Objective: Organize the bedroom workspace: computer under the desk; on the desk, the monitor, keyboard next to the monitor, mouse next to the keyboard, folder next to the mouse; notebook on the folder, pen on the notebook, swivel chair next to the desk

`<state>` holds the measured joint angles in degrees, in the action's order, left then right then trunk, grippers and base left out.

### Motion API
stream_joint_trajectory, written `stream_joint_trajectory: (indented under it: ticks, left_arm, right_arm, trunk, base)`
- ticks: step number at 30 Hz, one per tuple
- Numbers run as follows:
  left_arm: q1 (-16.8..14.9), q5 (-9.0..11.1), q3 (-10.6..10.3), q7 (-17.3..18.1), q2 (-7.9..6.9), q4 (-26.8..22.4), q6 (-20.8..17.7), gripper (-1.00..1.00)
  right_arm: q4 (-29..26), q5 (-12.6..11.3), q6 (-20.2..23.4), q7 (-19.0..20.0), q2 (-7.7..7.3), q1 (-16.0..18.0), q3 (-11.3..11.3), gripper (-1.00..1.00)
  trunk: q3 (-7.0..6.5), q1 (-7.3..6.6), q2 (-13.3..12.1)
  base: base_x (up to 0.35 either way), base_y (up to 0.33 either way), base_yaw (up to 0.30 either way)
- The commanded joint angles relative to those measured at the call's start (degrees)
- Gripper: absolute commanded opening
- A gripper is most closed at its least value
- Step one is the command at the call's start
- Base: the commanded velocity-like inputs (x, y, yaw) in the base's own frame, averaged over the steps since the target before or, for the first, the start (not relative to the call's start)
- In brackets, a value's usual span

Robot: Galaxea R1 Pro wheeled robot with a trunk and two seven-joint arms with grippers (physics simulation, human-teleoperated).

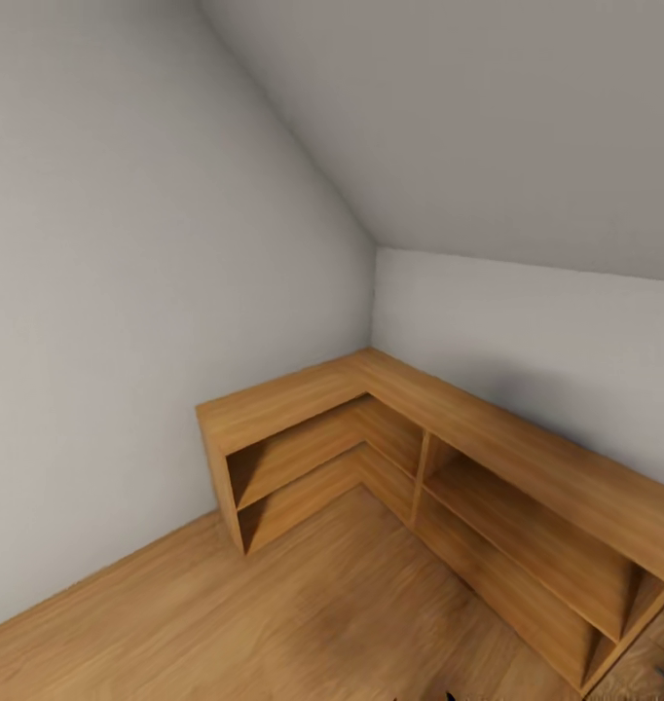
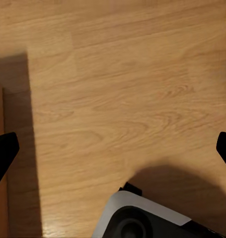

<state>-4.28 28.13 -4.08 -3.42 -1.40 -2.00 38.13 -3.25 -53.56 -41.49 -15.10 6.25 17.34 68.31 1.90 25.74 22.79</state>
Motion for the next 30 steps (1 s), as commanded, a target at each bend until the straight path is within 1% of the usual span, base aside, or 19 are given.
stream_joint_trajectory:
  ticks: [1,7,16,20,21,23,24,27,30]
  left_arm:
    - [-0.03,0.09,-0.43,-0.36,-0.01,-0.02,0.1,1.0]
    - [-0.03,0.09,-0.43,-0.36,-0.01,-0.02,0.1,1.0]
    - [-0.03,0.14,-0.4,-0.36,-0.03,-0.02,0.18,1.0]
    - [-0.03,0.12,-0.4,-0.36,-0.04,-0.02,0.24,1.0]
    - [-0.03,0.12,-0.4,-0.36,-0.03,-0.02,0.25,1.0]
    - [-0.03,0.14,-0.4,-0.36,-0.02,-0.02,0.26,1.0]
    - [-0.03,0.15,-0.4,-0.36,-0.05,-0.02,0.26,1.0]
    - [-0.03,0.16,-0.4,-0.36,-0.03,-0.02,0.27,1.0]
    - [-0.03,0.17,-0.4,-0.36,-0.03,-0.02,0.27,1.0]
  right_arm:
    - [0.04,-0.03,-0.02,-0.53,0.01,0.06,0.48,1.0]
    - [0.91,-0.05,0.12,-0.54,-0.01,0.06,0.43,1.0]
    - [1.38,-0.17,0.17,-0.54,-0.19,0.06,0.27,1.0]
    - [1.82,-0.26,0.18,-0.54,-1.29,0.06,0.34,1.0]
    - [2.02,-0.31,0.18,-0.54,-1.88,0.03,0.35,1.0]
    - [2.14,-0.39,0.16,-0.54,-2.33,-0.18,0.34,1.0]
    - [2.22,-0.46,0.1,-0.54,-2.64,-0.74,0.34,1.0]
    - [2.31,-0.64,-0.05,-0.54,-2.95,-2.11,0.3,1.0]
    - [2.37,-1.77,-0.24,-0.54,-3.64,-4.19,0.31,1.0]
  trunk:
    - [0.09,0.05,0.12]
    - [-0.15,0.05,0.12]
    - [-0.51,0.05,0.12]
    - [-0.67,0.05,0.12]
    - [-0.71,0.05,0.12]
    - [-0.79,0.05,0.12]
    - [-0.83,0.05,0.12]
    - [-0.95,0.05,0.12]
    - [-1.06,0.05,0.12]
  base:
    - [0.094,0.301,-0.272]
    - [0.171,0.28,-0.272]
    - [0.268,0.223,-0.272]
    - [0.292,0.204,-0.272]
    - [0.295,0.202,-0.272]
    - [0.295,0.201,-0.272]
    - [0.297,0.199,-0.272]
    - [0.299,0.189,-0.272]
    - [0.309,0.134,-0.273]
